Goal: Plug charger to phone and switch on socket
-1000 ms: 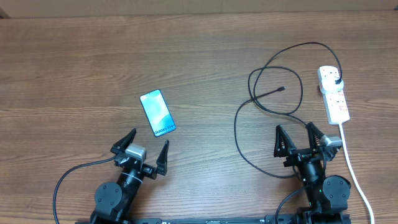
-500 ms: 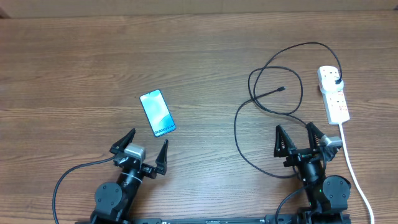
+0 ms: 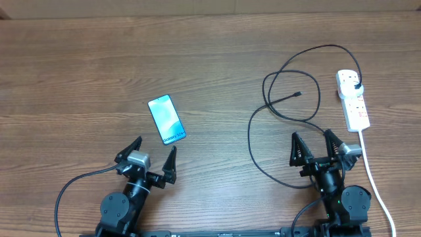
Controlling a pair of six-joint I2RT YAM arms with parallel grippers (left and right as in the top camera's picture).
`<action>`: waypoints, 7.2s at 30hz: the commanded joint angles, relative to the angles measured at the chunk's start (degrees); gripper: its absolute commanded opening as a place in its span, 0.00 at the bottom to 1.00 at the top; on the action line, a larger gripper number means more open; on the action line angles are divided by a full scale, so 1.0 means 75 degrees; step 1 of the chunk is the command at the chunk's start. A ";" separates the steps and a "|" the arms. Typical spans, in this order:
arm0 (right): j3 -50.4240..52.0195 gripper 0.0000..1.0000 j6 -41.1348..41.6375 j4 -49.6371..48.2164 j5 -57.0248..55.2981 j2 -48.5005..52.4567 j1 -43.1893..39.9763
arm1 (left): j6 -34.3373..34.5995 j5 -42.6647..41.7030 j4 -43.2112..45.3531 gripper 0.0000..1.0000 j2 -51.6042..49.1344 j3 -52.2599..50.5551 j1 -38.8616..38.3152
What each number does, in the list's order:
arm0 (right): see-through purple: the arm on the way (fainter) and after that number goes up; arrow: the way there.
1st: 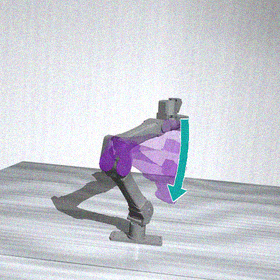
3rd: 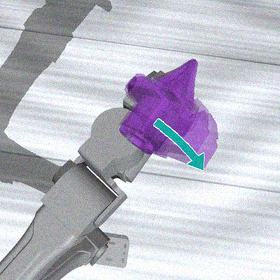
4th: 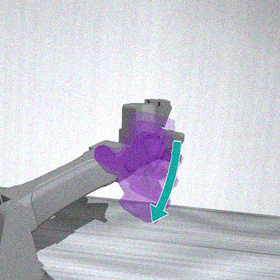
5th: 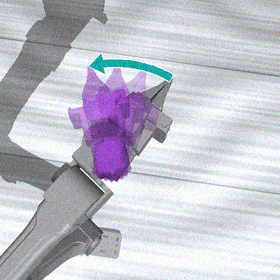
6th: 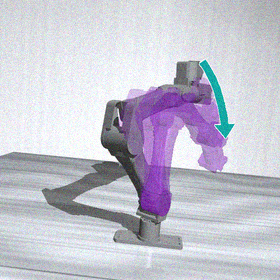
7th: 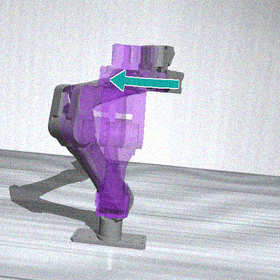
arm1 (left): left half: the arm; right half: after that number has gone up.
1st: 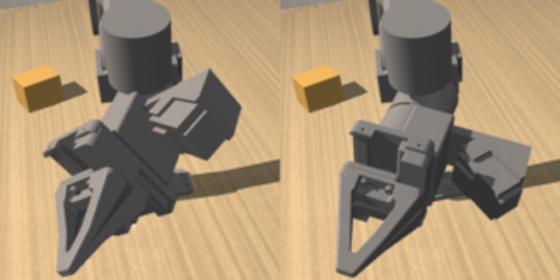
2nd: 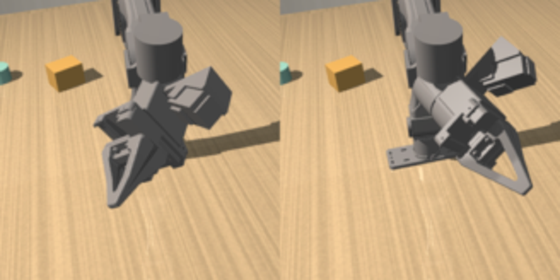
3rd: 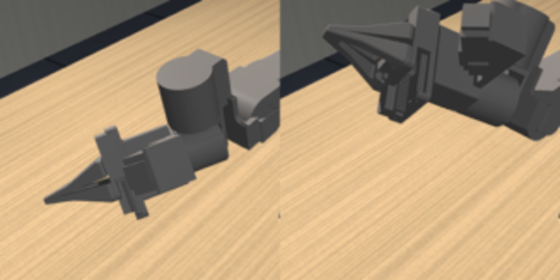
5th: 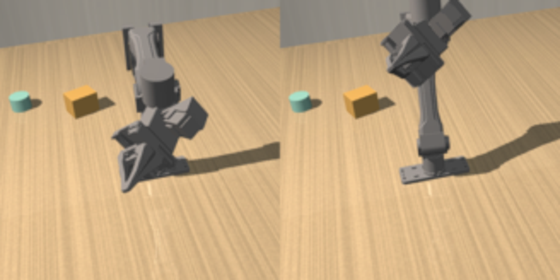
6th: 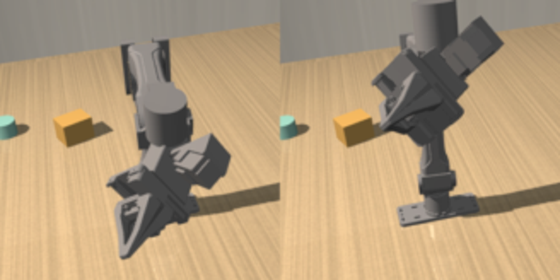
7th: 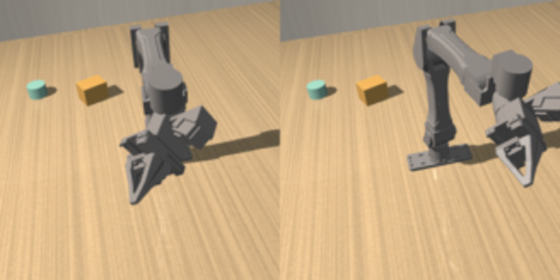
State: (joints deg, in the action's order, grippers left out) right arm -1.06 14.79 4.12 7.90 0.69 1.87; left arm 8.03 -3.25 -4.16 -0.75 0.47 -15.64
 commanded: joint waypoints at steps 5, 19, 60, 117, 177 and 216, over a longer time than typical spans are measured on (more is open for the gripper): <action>0.0082 1.00 0.0026 -0.0023 -0.0050 -0.0067 0.0006 | 0.0105 0.0172 -0.0035 1.00 0.0058 -0.0026 0.0035; 0.0082 1.00 0.0023 -0.0023 -0.0050 -0.0067 0.0006 | 0.0105 0.0175 -0.0029 0.99 0.0058 -0.0026 0.0035; 0.0082 1.00 0.0023 -0.0023 -0.0050 -0.0067 0.0006 | 0.0338 0.0297 -0.0813 1.00 0.0058 0.0603 0.0035; 0.0082 1.00 0.0023 -0.0023 -0.0050 -0.0067 0.0006 | 0.0504 0.0857 -0.4062 1.00 -0.5453 0.6047 0.0032; 0.0082 1.00 0.0023 -0.0023 -0.0047 -0.0067 0.0006 | 0.4441 0.1218 -0.6207 1.00 -1.2214 0.9524 0.0041; 0.0082 1.00 0.0023 -0.0023 -0.0050 -0.0067 0.0006 | 0.3057 -0.0344 -0.9154 1.00 -1.4936 1.3009 0.0618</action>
State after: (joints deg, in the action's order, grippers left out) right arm -1.06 14.79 4.14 7.92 0.69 1.87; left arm 28.82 -4.75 -72.84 -111.90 97.67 -10.87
